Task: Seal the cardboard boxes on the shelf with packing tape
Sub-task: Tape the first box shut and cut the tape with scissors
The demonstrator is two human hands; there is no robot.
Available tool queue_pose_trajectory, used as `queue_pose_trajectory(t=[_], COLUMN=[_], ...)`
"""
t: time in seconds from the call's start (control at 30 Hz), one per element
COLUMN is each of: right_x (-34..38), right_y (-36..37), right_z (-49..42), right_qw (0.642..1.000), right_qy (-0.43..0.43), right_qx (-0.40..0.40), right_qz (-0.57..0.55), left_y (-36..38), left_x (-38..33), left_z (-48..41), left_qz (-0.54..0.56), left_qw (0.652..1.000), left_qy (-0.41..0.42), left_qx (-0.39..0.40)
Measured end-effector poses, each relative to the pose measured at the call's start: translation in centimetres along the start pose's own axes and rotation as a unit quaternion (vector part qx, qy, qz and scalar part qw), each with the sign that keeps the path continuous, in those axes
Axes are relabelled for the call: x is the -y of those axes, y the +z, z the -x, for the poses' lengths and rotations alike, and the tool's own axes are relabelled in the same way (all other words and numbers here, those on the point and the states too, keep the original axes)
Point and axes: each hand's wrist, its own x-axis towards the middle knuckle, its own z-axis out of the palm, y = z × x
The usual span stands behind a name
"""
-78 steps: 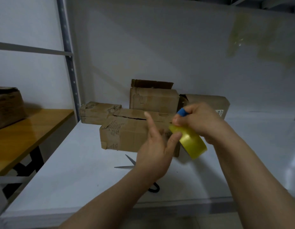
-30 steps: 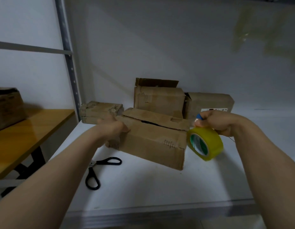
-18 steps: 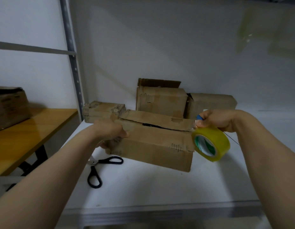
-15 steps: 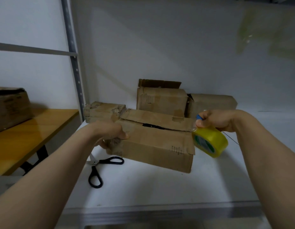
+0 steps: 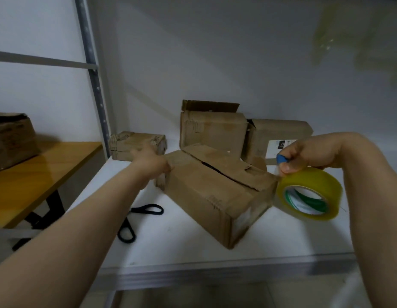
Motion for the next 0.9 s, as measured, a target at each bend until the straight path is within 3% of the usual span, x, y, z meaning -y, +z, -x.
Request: queue_pose_trajectory(t=[0.07,0.17,0.33,0.43,0.5,0.57,0.67,0.9], right_x=[-0.4,-0.5,1.2,1.8,1.9,2.1,2.2,1.3], right_y=[0.5,1.4,1.7,2.1,2.7,3.3,3.8,2.9], right_z=[0.4,0.6,2.9,3.4,3.3,3.3,3.5,5.4], right_qw=[1.0,1.0,0.995,0.994,0.994,0.993,0.989,0.997], right_qy=[-0.002,-0.02,-0.087,-0.099,-0.097,-0.103,-0.123,-0.076], right_qx=[-0.017,-0.018,0.04,0.047,0.05,0.056,0.078,0.012], right_qz=[0.003,0.006,-0.007,-0.007,0.009,0.004,-0.017,-0.02], left_y=[1.6,2.9,2.8,2.4,2.5,3.3,5.3,3.0], left_x=[0.0,0.1,-0.6,-1.7,-2.9,-4.0,-3.6,-1.7], left_z=[0.6,0.8,2.0,3.0,4.5,6.3,7.4,6.3], left_qz=[0.056,0.101,0.107,-0.007,-0.096,-0.216,-0.4,-0.428], left_qw=[0.998,0.99,0.98,0.989,0.979,0.946,0.876,0.82], left_qy=[-0.022,-0.011,0.075,0.101,0.1,0.115,0.146,0.263], left_qx=[-0.008,0.094,0.147,0.109,0.149,0.213,0.227,0.273])
